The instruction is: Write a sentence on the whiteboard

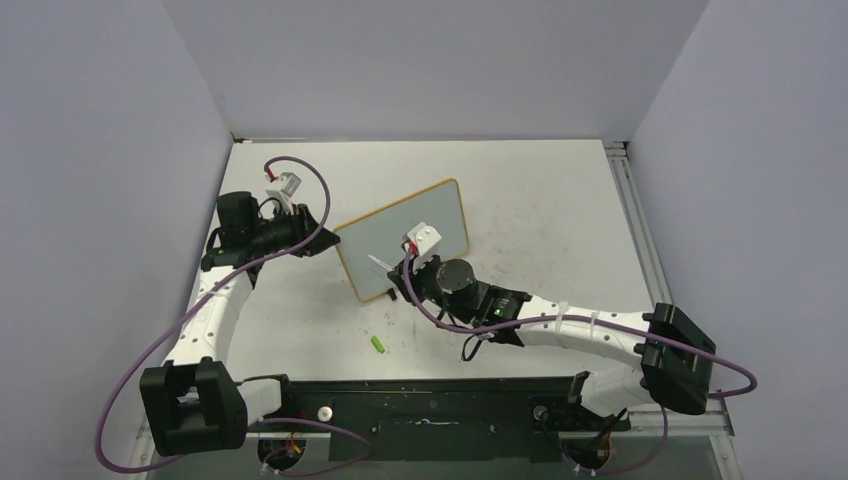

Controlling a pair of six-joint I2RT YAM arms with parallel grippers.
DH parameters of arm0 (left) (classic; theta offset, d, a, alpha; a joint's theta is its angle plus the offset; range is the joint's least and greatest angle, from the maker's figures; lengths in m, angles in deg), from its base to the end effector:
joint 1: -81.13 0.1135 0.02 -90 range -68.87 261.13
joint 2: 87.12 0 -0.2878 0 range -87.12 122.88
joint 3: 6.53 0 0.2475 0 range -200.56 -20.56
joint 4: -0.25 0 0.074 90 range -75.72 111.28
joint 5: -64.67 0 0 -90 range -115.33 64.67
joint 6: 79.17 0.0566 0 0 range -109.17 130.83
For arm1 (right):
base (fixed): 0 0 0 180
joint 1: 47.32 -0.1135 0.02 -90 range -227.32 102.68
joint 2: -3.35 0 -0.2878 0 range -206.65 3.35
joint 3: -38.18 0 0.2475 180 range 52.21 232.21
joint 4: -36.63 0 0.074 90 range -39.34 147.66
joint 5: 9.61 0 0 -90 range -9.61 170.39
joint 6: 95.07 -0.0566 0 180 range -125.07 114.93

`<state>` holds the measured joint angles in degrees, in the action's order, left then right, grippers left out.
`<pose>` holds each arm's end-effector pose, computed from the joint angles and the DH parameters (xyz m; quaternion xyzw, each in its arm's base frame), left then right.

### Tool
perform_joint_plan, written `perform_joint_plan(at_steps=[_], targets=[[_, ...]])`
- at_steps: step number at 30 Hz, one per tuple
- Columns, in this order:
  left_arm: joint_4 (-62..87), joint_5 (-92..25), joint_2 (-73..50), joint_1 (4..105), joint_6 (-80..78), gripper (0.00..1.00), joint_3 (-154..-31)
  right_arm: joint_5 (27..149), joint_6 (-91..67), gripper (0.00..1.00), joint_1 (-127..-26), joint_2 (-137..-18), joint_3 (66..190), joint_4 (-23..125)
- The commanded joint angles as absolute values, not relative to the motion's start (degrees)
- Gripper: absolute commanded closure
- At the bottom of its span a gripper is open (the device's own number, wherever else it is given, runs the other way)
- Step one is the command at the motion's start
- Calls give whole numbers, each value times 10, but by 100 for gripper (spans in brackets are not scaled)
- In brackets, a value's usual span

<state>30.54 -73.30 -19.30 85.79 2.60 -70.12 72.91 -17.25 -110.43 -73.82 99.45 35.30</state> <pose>0.2530 -0.0216 0.2983 0.0972 0.8248 -0.3729 0.4139 0.1513 0.2821 0.2936 -0.3034 0.7298 0.3320 0.5149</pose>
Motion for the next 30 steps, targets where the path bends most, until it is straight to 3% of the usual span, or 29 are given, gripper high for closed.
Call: perform_joint_plan(at_steps=[1,6,23,30], targets=[[291,-733,-203,859,33,70,-712,713,-157,95,-1110,-758,1041,284],[282,-737,-193,857,26,71,-713,716,-150,95,-1111,-786,1066,268],[274,-740,-178,853,22,93,-715,722,-147,95,-1114,-836,1101,241],[275,-742,-179,852,25,95,-715,723,-144,95,-1114,-856,1116,241]])
